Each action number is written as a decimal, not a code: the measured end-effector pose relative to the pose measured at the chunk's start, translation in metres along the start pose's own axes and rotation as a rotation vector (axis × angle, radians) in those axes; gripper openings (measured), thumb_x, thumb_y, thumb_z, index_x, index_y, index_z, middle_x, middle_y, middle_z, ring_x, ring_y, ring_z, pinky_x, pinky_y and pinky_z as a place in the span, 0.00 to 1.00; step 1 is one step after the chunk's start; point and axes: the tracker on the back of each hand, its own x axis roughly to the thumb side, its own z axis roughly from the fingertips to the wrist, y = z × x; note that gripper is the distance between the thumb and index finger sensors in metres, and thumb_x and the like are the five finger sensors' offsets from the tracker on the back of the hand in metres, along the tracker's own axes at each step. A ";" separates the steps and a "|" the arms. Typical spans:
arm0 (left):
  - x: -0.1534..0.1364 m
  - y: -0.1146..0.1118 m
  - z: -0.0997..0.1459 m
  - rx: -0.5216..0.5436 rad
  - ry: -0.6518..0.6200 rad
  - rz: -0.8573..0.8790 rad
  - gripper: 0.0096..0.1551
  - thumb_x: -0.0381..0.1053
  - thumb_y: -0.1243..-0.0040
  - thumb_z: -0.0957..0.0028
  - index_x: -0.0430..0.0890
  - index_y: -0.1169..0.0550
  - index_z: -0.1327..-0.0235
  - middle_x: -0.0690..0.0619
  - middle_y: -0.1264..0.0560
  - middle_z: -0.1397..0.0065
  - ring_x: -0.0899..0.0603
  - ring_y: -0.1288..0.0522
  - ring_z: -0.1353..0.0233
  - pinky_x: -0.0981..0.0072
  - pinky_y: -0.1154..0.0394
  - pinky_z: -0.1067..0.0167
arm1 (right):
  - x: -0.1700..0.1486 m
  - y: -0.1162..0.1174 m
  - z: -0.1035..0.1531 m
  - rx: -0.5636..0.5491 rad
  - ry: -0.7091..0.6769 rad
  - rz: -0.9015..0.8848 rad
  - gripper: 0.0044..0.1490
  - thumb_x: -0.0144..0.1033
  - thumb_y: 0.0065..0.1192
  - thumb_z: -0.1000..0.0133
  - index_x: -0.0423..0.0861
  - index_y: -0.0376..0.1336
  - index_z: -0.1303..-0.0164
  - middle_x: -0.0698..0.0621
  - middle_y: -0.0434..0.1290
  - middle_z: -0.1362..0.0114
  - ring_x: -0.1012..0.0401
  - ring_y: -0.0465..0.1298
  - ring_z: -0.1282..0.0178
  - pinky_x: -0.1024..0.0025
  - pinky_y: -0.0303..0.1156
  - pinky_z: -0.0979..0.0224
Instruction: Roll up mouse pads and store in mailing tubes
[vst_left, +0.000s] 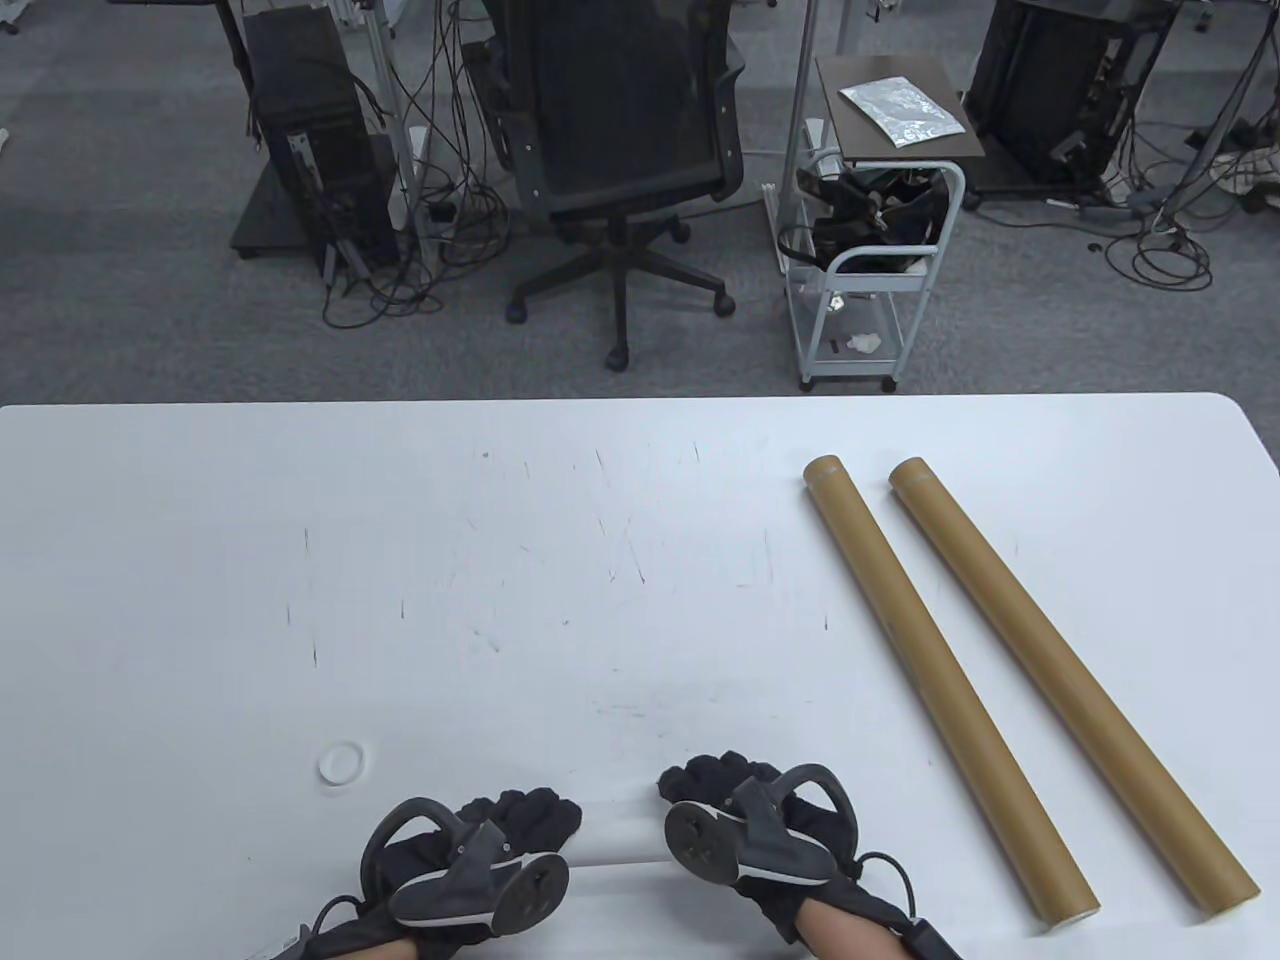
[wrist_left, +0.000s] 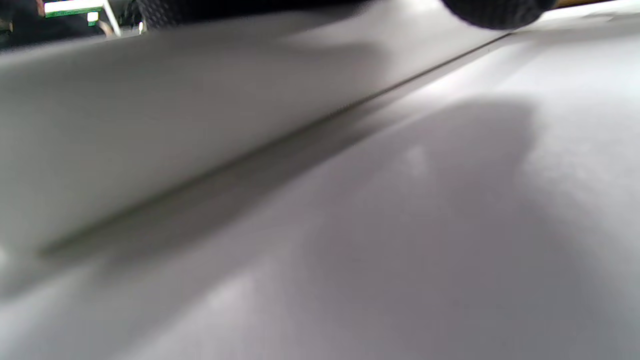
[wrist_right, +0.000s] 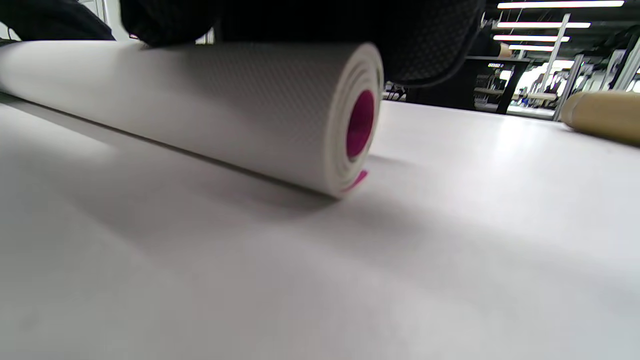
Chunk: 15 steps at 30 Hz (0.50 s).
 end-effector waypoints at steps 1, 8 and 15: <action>0.000 -0.002 -0.001 -0.016 0.002 0.000 0.49 0.67 0.49 0.59 0.47 0.45 0.25 0.44 0.40 0.19 0.38 0.33 0.21 0.50 0.29 0.28 | 0.001 0.000 0.000 0.000 -0.010 0.009 0.30 0.44 0.52 0.46 0.51 0.62 0.32 0.49 0.70 0.32 0.53 0.73 0.38 0.54 0.70 0.30; -0.007 -0.012 -0.015 -0.094 0.048 0.036 0.53 0.68 0.54 0.57 0.44 0.55 0.25 0.42 0.49 0.17 0.35 0.43 0.17 0.46 0.36 0.24 | 0.006 0.013 -0.002 0.105 -0.050 0.085 0.45 0.50 0.61 0.51 0.46 0.57 0.24 0.46 0.67 0.26 0.49 0.72 0.33 0.51 0.69 0.29; -0.004 -0.003 -0.014 0.017 0.076 -0.088 0.40 0.61 0.44 0.56 0.50 0.37 0.30 0.51 0.32 0.25 0.41 0.29 0.25 0.58 0.25 0.31 | 0.010 0.011 0.001 0.080 -0.102 0.082 0.41 0.54 0.62 0.53 0.48 0.63 0.30 0.49 0.74 0.35 0.55 0.78 0.44 0.60 0.76 0.38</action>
